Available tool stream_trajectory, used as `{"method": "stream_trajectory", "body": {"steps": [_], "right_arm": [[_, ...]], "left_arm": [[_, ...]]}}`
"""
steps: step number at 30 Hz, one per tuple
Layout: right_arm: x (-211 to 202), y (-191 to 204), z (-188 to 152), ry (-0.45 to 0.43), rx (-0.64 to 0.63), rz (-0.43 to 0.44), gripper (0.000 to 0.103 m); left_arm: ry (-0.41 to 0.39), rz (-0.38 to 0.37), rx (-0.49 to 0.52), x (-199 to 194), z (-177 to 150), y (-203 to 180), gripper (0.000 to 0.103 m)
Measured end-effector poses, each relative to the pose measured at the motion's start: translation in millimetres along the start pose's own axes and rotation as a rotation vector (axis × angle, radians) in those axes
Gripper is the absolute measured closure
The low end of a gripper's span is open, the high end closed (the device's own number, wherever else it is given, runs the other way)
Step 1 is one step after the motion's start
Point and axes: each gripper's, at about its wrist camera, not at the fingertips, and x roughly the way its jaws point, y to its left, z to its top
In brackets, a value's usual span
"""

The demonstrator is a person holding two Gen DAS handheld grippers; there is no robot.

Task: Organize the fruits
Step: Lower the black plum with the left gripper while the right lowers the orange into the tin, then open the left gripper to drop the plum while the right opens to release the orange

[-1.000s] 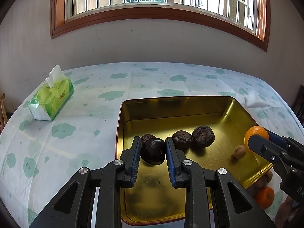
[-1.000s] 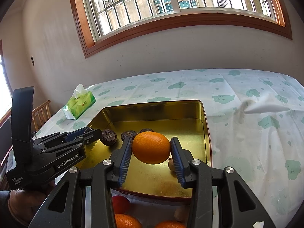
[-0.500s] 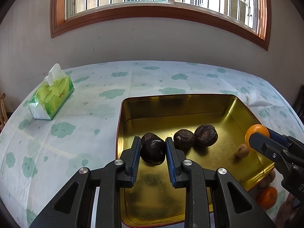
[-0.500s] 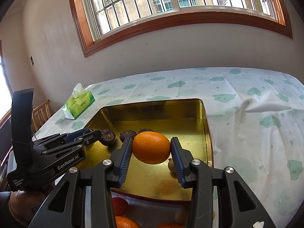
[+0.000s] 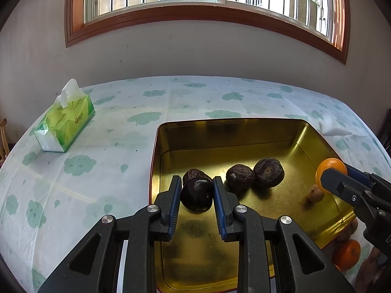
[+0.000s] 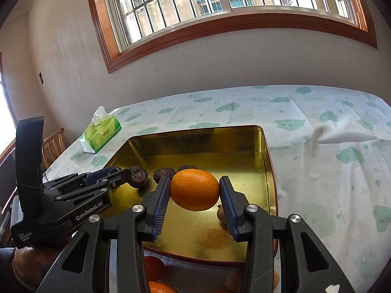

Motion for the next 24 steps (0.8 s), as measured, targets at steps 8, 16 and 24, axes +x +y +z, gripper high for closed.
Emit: {"method": "stream_trajectory", "body": {"steps": [8, 16, 24], "right_arm": [[3.3, 1.2, -0.6, 0.002, 0.000, 0.001, 0.065], [7.8, 2.0, -1.2, 0.005, 0.001, 0.002, 0.065], [12.7, 2.4, -1.5, 0.009, 0.001, 0.003, 0.065]], "left_arm": [[0.000, -0.001, 0.004, 1.3, -0.3, -0.2, 0.077], [-0.002, 0.000, 0.005, 2.5, 0.2, -0.2, 0.077], [-0.004, 0.001, 0.006, 3.3, 2.6, -1.7, 0.077]]}}
